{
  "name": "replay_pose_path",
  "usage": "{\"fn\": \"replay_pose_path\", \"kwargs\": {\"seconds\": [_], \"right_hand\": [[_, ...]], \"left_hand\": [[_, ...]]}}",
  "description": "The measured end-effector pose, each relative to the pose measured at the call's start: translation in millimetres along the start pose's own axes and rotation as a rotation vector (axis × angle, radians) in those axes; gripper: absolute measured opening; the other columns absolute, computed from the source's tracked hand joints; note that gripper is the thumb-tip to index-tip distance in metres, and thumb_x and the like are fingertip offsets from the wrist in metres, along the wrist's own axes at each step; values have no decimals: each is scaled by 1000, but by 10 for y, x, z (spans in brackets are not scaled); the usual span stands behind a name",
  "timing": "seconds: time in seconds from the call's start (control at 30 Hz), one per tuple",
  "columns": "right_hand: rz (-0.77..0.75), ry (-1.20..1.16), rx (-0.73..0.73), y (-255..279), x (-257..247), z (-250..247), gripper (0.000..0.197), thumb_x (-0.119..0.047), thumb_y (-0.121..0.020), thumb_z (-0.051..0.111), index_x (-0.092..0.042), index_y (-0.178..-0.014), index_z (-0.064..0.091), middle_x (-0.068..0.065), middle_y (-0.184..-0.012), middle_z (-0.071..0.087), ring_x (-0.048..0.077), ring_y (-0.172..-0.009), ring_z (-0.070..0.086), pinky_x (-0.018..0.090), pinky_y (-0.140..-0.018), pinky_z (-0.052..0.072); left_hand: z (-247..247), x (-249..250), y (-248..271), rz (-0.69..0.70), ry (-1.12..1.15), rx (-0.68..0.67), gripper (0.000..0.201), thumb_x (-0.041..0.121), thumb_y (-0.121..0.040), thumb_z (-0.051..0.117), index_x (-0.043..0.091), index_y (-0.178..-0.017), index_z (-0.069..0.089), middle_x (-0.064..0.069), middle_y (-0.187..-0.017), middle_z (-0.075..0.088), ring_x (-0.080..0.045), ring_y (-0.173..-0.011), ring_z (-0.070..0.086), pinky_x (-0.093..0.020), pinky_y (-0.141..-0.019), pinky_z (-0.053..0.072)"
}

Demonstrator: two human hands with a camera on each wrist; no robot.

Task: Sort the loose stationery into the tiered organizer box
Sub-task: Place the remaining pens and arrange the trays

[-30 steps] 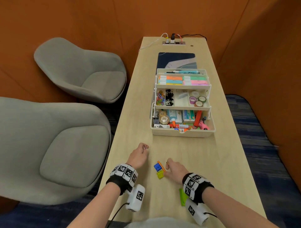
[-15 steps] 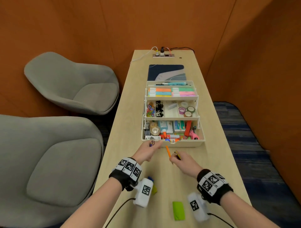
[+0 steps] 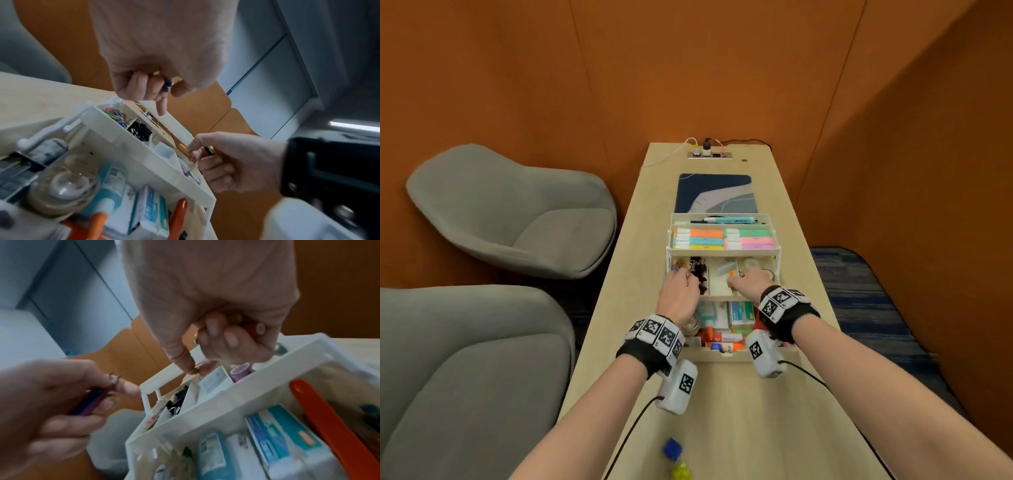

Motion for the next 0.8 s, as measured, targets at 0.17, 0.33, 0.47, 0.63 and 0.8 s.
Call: {"fn": "replay_pose_path", "kwargs": {"seconds": [0.17, 0.33, 0.47, 0.63, 0.8], "right_hand": [[-39, 400, 35, -298, -208, 48, 27, -30, -86, 54, -10, -69, 48, 8, -84, 56, 27, -87, 59, 30, -69, 44], [-34, 565, 32, -382, -160, 71, 19, -29, -82, 57, -13, -91, 55, 7, -97, 61, 25, -82, 59, 33, -75, 53], [-42, 546, 9, -370, -112, 56, 17, -28, -82, 58, -12, -87, 54, 8, -102, 61, 24, -86, 62, 31, -73, 51], [-5, -5, 43, -214, 144, -138, 17, -31, -88, 48, -16, -83, 54, 8, -93, 65, 23, -80, 56, 32, -77, 46], [106, -619, 4, 325, 517, -91, 16, -15, -94, 38, -14, -81, 48, -3, -59, 34, 11, -46, 29, 25, -44, 25]], "left_hand": [[-22, -157, -2, 72, -128, -119, 23, 15, -100, 32, 11, -117, 48, -5, -121, 36, -18, -92, 54, -29, -86, 43], [142, -130, -148, 151, -172, -300, 40, -3, -93, 35, 12, -129, 45, -6, -123, 34, -23, -104, 52, -39, -94, 46], [219, 50, -298, 240, -212, -341, 37, -2, -95, 36, 13, -126, 49, -5, -117, 37, -21, -107, 48, -36, -97, 43], [404, 336, -467, 435, -449, -390, 30, 1, -91, 42, 15, -113, 57, -6, -116, 40, -28, -110, 46, -42, -99, 39], [560, 635, -455, 714, -708, -360, 22, 4, -87, 51, 9, -108, 52, -10, -116, 38, -27, -103, 44, -37, -82, 48]]}}
Point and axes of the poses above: each hand's wrist, its own y-axis away from the middle knuckle, its own z-axis out of the palm, x = y × z, the point moved 8 cm from there along -y, towards the middle knuckle
